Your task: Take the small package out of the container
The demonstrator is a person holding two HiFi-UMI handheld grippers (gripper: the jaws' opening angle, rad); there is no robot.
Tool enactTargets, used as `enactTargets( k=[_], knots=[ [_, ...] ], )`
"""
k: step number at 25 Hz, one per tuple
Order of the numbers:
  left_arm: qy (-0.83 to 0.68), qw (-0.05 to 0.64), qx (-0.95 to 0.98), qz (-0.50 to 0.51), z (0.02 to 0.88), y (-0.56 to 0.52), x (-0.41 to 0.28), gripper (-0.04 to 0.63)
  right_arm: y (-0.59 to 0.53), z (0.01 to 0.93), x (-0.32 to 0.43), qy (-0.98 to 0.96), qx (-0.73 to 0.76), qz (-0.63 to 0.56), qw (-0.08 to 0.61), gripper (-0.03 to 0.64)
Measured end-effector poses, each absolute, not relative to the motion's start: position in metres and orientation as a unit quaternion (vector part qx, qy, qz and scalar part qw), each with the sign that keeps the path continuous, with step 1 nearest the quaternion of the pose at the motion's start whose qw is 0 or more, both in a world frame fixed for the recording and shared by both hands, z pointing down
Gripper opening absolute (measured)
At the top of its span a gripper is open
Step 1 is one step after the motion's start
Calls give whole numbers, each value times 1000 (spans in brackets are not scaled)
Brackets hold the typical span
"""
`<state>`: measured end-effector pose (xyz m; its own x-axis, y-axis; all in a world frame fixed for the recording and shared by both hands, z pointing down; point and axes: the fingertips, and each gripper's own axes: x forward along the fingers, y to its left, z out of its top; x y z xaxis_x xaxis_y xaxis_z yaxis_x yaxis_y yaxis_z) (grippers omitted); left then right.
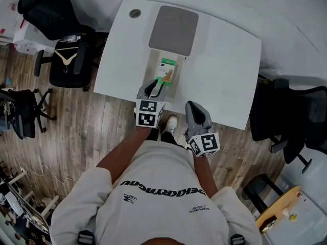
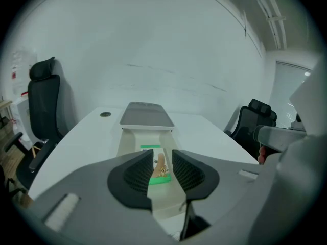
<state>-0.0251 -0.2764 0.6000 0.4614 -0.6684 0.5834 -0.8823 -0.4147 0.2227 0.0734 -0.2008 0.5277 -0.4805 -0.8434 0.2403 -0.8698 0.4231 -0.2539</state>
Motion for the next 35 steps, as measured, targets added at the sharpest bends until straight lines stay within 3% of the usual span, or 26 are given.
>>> enactTargets(
  k=[23, 35],
  knots=[
    [-488, 310, 758, 302, 671, -320, -10, 324, -213, 544, 85, -836, 512, 194, 38, 0],
    [-495, 337, 731, 326, 697, -328, -8, 378, -212, 552, 89, -834, 512, 201, 43, 0]
  ],
)
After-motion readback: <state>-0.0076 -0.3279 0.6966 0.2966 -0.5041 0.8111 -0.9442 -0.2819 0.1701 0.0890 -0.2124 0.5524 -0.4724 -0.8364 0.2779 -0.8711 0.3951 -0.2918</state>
